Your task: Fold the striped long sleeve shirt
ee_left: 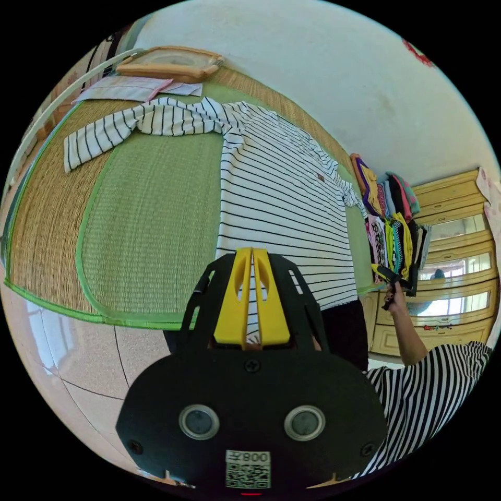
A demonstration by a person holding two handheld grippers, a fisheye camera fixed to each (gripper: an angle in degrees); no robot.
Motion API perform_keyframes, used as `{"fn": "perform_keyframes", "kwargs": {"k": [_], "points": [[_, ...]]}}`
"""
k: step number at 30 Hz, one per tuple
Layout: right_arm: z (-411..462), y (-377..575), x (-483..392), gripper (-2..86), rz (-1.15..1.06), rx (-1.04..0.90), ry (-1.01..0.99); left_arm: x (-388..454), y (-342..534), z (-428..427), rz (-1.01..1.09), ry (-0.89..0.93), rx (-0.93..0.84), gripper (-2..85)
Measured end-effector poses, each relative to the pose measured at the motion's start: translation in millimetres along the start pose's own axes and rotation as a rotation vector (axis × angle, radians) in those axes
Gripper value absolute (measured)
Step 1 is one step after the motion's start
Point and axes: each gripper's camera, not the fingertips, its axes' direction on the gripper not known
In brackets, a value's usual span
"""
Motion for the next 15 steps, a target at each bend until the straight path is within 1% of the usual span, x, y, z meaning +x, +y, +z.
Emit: {"fn": "perform_keyframes", "kwargs": {"k": [6,9,11,15], "points": [[35.5,-129.8,-78.9,0.3,-0.195,0.036,-0.016,35.2,-120.9,18.2,0.102,0.002,0.013,0.2],[58.3,-191.2,-122.5,0.2,-0.276,0.053,0.031,52.9,-183.2,20.4,0.146,-0.042,0.036,0.2],[75.3,-231.9,-154.3,0.2,-0.333,0.063,0.111,62.2,-219.0,20.9,0.169,-0.073,0.05,0.2],[103.8,-279.9,-182.3,0.1,-0.373,0.054,0.21,78.0,-293.1,25.3,0.184,-0.157,0.067,0.2]]}}
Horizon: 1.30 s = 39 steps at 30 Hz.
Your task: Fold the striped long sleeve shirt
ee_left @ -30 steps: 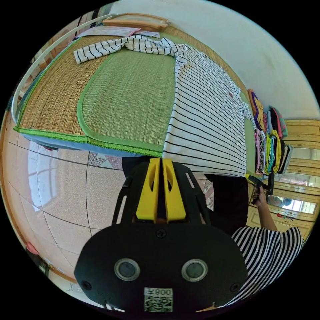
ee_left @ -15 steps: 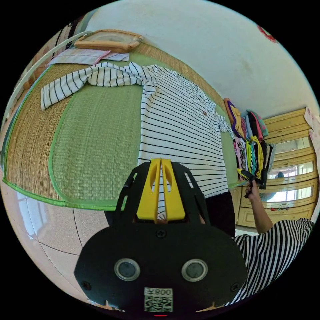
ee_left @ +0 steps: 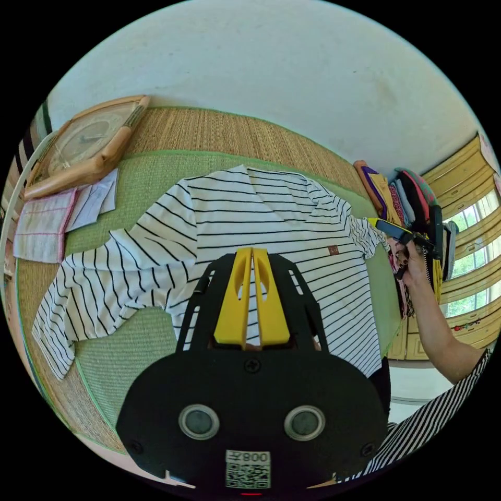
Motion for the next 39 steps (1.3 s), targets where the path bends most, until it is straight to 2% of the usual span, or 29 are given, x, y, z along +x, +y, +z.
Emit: {"fn": "perform_keyframes", "kwargs": {"k": [7,12,15,18,20,23,31,39], "points": [[70.0,-37.2,-1.6,0.0,-0.019,-0.13,0.145,3.5,-74.1,25.4,0.031,-0.114,-0.067,0.1],[67.2,-20.9,-12.6,0.2,-0.085,0.029,0.152,10.6,-83.7,6.9,0.074,-0.126,0.044,0.2],[66.7,-22.0,-17.3,0.2,-0.13,0.021,0.172,14.7,-95.8,-8.2,0.104,-0.13,0.056,0.2],[61.1,-26.0,-0.3,0.0,-0.058,0.019,0.18,16.8,-117.0,-24.3,0.117,-0.12,0.015,0.2],[54.9,-22.4,30.5,0.0,0.055,0.055,0.054,15.9,-128.0,-34.4,0.11,-0.1,0.003,0.2],[53.5,-21.3,46.3,0.0,0.104,0.057,-0.045,18.7,-142.3,-52.6,0.094,-0.093,0.005,0.1],[33.0,-38.0,18.8,0.0,0.029,0.176,-0.061,43.5,-195.5,-119.5,0.105,-0.074,0.103,0.2],[93.6,-101.3,-12.4,0.0,-0.048,0.074,-0.04,50.5,-271.8,-142.8,0.065,-0.123,0.032,0.2]]}}
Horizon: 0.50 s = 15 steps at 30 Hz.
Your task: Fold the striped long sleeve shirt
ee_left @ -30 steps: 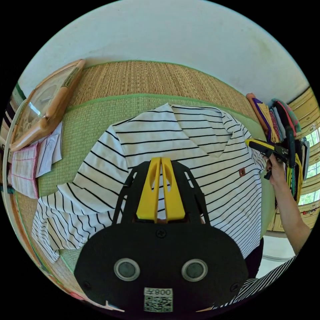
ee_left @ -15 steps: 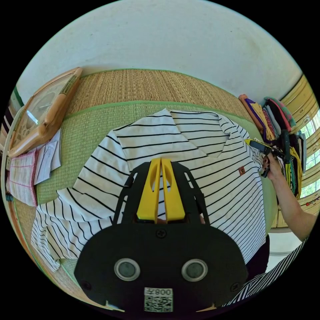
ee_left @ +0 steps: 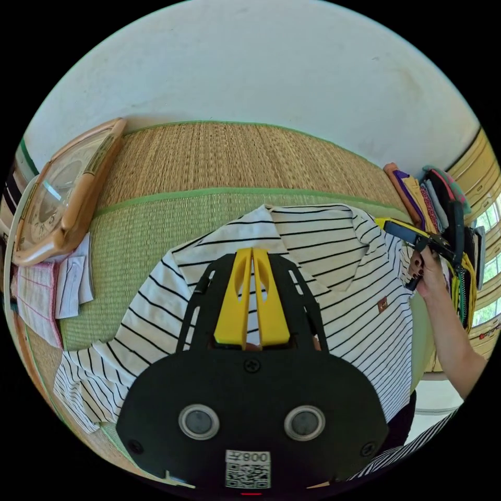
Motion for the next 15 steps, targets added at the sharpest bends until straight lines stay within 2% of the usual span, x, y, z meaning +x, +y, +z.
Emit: {"fn": "perform_keyframes", "kwargs": {"k": [5,10,15], "points": [[21.8,-7.3,17.8,0.0,0.06,-0.003,0.05,8.1,-28.8,-35.4,0.057,-0.014,0.008,0.1],[26.9,6.0,32.3,0.0,0.091,0.01,0.003,15.2,-60.2,-79.1,0.06,-0.004,0.0,0.1],[-7.8,52.5,43.3,0.1,0.087,0.123,-0.02,27.1,-81.7,-134.1,0.044,0.014,0.048,0.1]]}}
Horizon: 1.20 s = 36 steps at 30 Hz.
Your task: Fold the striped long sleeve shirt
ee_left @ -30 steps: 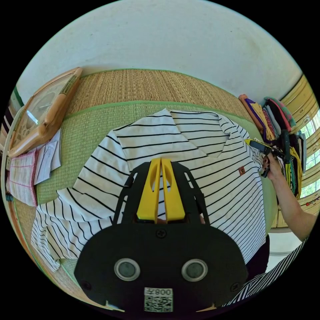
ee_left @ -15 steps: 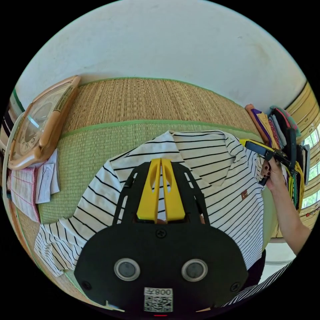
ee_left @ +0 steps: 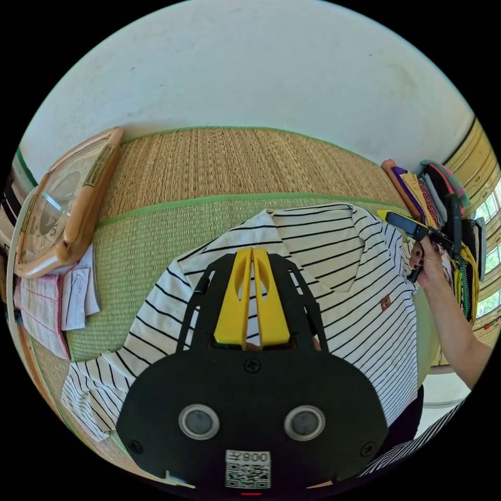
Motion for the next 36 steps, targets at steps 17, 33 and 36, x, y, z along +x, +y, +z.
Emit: {"fn": "perform_keyframes", "kwargs": {"k": [17,33,36], "points": [[-120.1,302.9,145.6,2.8,0.373,0.146,0.081,245.5,-114.1,-111.5,0.383,0.423,-0.123,2.8],[-124.2,412.4,234.2,5.2,0.505,0.365,-0.17,644.6,-221.0,-161.7,1.001,0.166,-0.204,4.5],[-124.9,422.6,245.7,6.7,0.519,0.386,-0.158,660.1,-233.1,-190.3,0.997,0.169,-0.234,2.1]]}}
